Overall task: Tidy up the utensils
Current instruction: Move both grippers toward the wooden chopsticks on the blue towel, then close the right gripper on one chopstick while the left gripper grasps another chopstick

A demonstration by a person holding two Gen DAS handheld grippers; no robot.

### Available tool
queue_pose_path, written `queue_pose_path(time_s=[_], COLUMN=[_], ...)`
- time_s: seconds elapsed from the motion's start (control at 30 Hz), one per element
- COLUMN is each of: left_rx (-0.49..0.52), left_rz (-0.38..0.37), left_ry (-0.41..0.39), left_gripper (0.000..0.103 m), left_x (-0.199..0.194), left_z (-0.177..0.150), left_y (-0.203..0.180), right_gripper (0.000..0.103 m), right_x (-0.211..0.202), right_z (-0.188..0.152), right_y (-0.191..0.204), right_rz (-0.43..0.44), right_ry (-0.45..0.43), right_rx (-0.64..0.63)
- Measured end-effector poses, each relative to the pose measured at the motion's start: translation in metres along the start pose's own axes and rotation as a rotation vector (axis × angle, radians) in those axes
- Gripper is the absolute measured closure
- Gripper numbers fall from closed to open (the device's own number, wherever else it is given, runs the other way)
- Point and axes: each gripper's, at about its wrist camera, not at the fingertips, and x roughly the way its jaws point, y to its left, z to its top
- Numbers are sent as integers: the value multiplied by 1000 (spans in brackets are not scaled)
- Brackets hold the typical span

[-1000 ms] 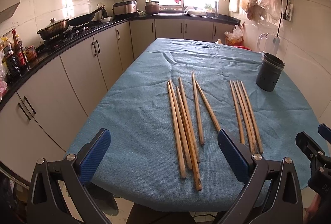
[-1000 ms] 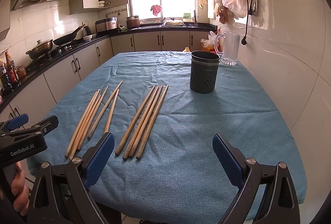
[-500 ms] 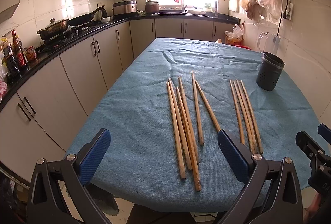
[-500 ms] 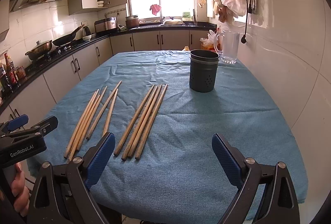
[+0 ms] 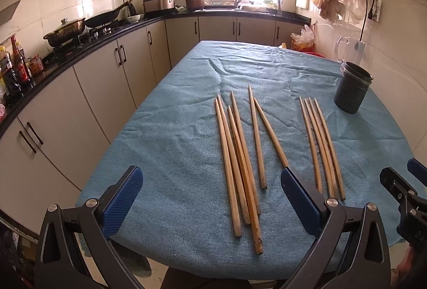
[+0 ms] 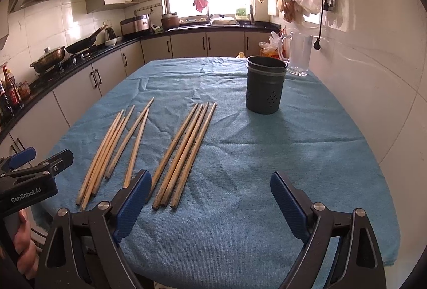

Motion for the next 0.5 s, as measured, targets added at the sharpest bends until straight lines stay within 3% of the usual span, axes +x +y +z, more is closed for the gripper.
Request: queue_pose_path(time_s=[0.2, 0.27, 0.3, 0.33, 0.4, 0.5], left_rx=[-8, -6, -8, -14, -32, -78], left_rz=[-54, -65, -68, -76, -112, -184], left_ry=[53, 77, 86, 103, 151, 219], left_gripper=[1, 8, 18, 29, 40, 41], left_x=[23, 35, 37, 42, 55, 72], left_z=[9, 13, 14, 16, 20, 29], left_y=[15, 22, 23, 26, 31, 41], right_gripper=[25, 27, 31, 39, 51, 54], right_x=[21, 32, 37, 43, 55, 69], right_z=[12, 17, 19, 21, 23, 27], right_y=[1, 0, -1, -1, -3, -8], right_rz=[21, 42, 51, 63, 100, 138], right_ry=[49, 85, 101, 125, 200, 250], right_rx=[-45, -45, -41, -34, -13, 37])
